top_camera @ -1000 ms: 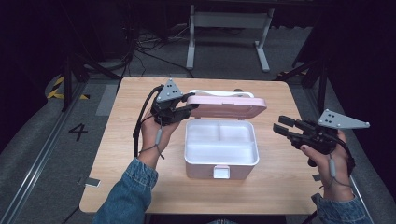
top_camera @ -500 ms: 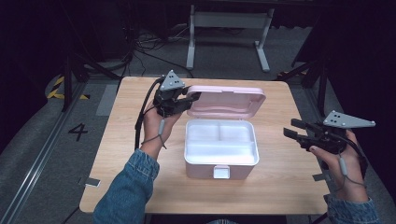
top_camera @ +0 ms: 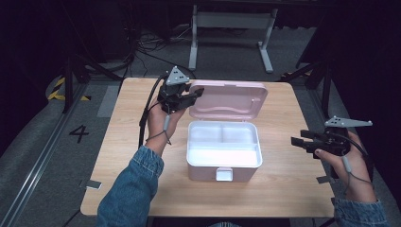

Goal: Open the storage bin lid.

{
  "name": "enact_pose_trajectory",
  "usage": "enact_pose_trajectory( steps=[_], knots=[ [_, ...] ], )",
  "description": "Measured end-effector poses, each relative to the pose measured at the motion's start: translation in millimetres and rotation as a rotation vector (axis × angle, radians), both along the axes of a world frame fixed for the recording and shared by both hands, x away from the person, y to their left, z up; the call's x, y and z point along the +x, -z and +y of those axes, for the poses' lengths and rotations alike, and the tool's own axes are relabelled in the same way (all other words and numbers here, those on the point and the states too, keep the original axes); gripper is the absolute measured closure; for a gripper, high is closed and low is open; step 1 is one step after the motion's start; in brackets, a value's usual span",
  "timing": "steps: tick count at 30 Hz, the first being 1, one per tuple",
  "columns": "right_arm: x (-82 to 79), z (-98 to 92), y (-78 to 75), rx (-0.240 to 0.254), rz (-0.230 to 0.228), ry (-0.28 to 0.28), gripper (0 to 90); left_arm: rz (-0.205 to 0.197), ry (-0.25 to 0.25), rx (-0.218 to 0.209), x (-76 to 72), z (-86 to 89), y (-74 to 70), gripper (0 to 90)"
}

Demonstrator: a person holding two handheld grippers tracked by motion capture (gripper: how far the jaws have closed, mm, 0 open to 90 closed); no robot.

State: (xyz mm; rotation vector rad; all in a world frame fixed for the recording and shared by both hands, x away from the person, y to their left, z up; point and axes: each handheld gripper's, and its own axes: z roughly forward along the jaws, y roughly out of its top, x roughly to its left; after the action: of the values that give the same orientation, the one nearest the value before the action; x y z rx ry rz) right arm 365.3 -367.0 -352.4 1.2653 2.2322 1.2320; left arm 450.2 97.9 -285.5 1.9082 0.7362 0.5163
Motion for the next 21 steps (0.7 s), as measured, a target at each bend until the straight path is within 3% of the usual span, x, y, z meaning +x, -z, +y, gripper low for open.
enact_pose_trajectory(
  steps=[7,10,21],
  knots=[
    [5.0,-10.4,12.3,-0.034,0.010,0.031,32.1,-0.012,-0.012,-0.004,6.1,-0.7,2.4,65.8],
    [7.0,-14.5,19.3,-0.087,0.045,0.038,30.4,-0.005,-0.016,-0.006,8.4,-0.9,2.8,65.6],
    [10.9,-20.1,33.0,-0.154,0.130,0.081,28.8,0.012,-0.033,0.012,18.9,-3.2,2.7,64.6]
  ],
)
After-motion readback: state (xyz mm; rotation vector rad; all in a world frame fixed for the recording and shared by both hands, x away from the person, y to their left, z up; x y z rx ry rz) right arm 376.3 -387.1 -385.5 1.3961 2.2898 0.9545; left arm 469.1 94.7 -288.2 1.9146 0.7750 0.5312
